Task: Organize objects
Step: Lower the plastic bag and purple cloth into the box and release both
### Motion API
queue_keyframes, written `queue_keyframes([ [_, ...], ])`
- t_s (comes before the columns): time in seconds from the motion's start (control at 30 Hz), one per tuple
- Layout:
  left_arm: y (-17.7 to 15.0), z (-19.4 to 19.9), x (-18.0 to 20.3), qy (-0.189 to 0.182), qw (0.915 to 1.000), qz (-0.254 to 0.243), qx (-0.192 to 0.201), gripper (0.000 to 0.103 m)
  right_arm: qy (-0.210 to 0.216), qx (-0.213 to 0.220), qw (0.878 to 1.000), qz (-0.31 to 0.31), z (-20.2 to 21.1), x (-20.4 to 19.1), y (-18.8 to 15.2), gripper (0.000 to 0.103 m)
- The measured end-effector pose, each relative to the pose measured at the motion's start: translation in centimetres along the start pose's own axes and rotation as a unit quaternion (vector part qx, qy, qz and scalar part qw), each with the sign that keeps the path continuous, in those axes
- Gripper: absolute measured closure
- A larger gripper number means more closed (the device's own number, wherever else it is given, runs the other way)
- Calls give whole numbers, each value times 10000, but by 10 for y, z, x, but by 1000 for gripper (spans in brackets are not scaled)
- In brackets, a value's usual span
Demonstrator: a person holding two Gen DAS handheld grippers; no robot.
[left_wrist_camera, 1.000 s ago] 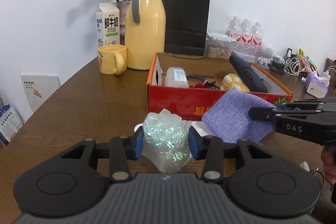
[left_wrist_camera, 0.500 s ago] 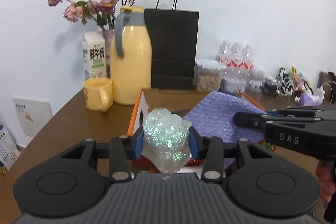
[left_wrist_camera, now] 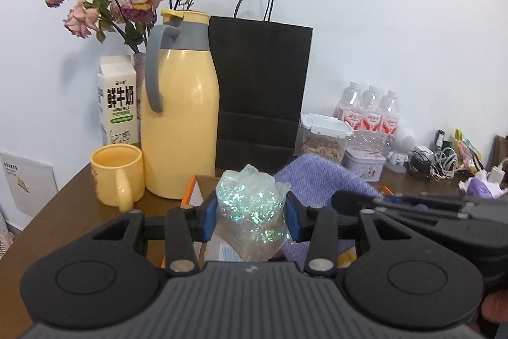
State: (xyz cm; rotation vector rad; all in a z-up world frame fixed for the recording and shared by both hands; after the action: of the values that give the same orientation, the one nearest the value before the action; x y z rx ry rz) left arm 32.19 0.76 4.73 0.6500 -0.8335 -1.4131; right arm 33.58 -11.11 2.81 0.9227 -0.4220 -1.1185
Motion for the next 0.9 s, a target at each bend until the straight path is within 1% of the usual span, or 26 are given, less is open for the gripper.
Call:
queue_keyframes([
  [0.17, 11, -36, -3, -81, 9998, 62, -154, 60, -92, -86, 9997, -212, -30, 12, 2, 94],
  [0.27, 13, -54, -4, -89, 9995, 11, -306, 60, -163, -194, 9994, -242, -45, 17, 0, 94],
  [0.37, 12, -66, -5, -66, 9993, -49, -373, 60, -213, -288, 9991, -242, -57, 22, -1, 94],
  [0.4, 11, -68, -5, -69, 9992, -74, -398, 57, -275, -313, 9989, -198, -59, 22, -2, 94],
  [0.43, 10, -71, -5, -70, 9990, -94, -431, 51, -337, -352, 9987, -155, -62, 22, -3, 92],
  [0.47, 10, -73, -6, -47, 9990, -93, -438, 47, -403, -417, 9982, -116, -64, 22, -4, 87],
  [0.5, 9, -74, -7, -42, 9990, -106, -440, 34, -485, -491, 9976, -96, -67, 22, -6, 83],
  [0.53, 8, -74, -7, -22, 9989, -109, -446, 13, -584, -540, 9968, -82, -68, 23, -8, 77],
  [0.57, 8, -74, -8, 25, 9990, -85, -435, 2, -654, -580, 9962, -53, -69, 23, -10, 63],
  [0.6, 9, -72, -9, 79, 9993, -58, -367, 0, -693, -600, 9958, -32, -69, 23, -11, 53],
  [0.63, 9, -70, -9, 131, 9995, -48, -294, 0, -702, -590, 9958, -31, -68, 23, -12, 33],
  [0.67, 9, -69, -9, 149, 9995, -57, -287, 0, -665, -572, 9961, -12, -66, 23, -13, 20],
  [0.7, 10, -68, -10, 155, 9995, -55, -288, 0, -601, -557, 9966, 25, -64, 21, -13, 15],
  [0.73, 11, -68, -10, 163, 9995, -43, -285, 0, -581, -559, 9967, 53, -62, 20, -14, 6],
  [0.77, 11, -67, -10, 177, 9994, -32, -280, 0, -595, -565, 9966, 81, -62, 19, -14, 0],
  [0.9, 12, -65, -10, 212, 9993, -23, -293, 0, -534, -562, 9969, 129, -60, 15, -14, 0],
])
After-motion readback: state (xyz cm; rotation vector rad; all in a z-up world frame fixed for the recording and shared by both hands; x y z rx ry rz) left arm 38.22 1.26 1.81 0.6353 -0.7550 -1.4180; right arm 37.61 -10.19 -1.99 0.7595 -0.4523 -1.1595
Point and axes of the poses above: each gripper's, at about its wrist camera, not at the fingertips, and z roughly against the way its jaws point, x to its right, y to its top, the point moved 4 cm from there along -z, roughly the way its jaws point, and after that the axes turned 13 degrees about -x, right-handed, at the moved point
